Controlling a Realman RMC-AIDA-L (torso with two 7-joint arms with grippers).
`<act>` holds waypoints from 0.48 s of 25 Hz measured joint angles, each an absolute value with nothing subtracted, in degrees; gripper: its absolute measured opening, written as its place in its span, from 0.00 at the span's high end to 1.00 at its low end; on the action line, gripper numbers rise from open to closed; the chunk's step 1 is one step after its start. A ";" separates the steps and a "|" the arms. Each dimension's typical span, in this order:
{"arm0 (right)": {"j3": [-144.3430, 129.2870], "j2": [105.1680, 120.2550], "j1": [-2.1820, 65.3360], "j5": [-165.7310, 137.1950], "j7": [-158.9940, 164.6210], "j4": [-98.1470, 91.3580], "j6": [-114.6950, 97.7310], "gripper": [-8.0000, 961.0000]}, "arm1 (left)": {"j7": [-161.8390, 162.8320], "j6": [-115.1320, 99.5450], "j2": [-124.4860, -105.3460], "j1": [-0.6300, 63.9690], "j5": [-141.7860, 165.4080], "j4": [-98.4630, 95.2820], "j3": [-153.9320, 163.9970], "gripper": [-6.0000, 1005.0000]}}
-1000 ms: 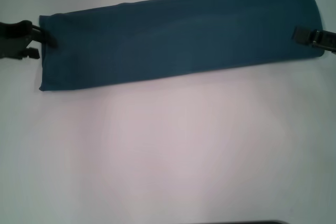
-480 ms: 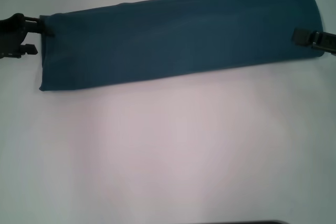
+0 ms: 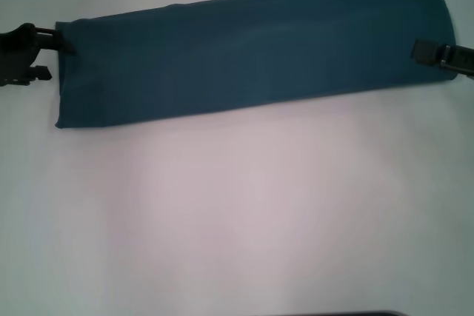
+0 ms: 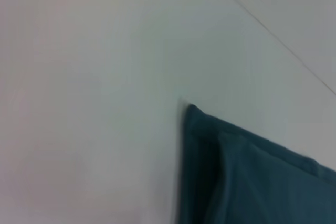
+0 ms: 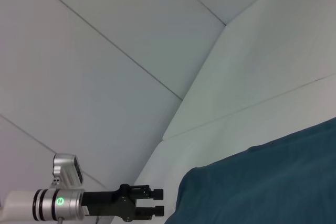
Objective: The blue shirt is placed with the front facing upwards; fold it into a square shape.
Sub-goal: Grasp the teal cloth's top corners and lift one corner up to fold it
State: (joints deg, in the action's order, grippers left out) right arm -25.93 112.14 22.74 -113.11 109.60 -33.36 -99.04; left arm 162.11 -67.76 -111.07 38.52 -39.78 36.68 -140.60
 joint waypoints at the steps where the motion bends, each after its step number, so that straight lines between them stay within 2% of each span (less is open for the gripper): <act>1: -25.93 112.14 22.72 -113.11 109.60 -33.36 -99.04 0.02 | 162.26 -66.98 -111.33 38.51 -39.73 36.48 -140.60 0.30; 7: -25.93 112.15 22.66 -113.11 109.60 -33.40 -99.07 0.02 | 163.16 -62.73 -113.09 38.49 -38.69 36.30 -140.63 0.31; 12: -25.88 112.20 22.53 -113.11 109.60 -33.40 -98.94 0.02 | 162.70 -61.51 -113.44 38.44 -38.26 36.22 -140.42 0.31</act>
State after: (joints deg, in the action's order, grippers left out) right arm -25.88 112.20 22.53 -113.11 109.60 -33.40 -98.94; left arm 162.70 -61.51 -113.44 38.44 -38.26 36.22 -140.42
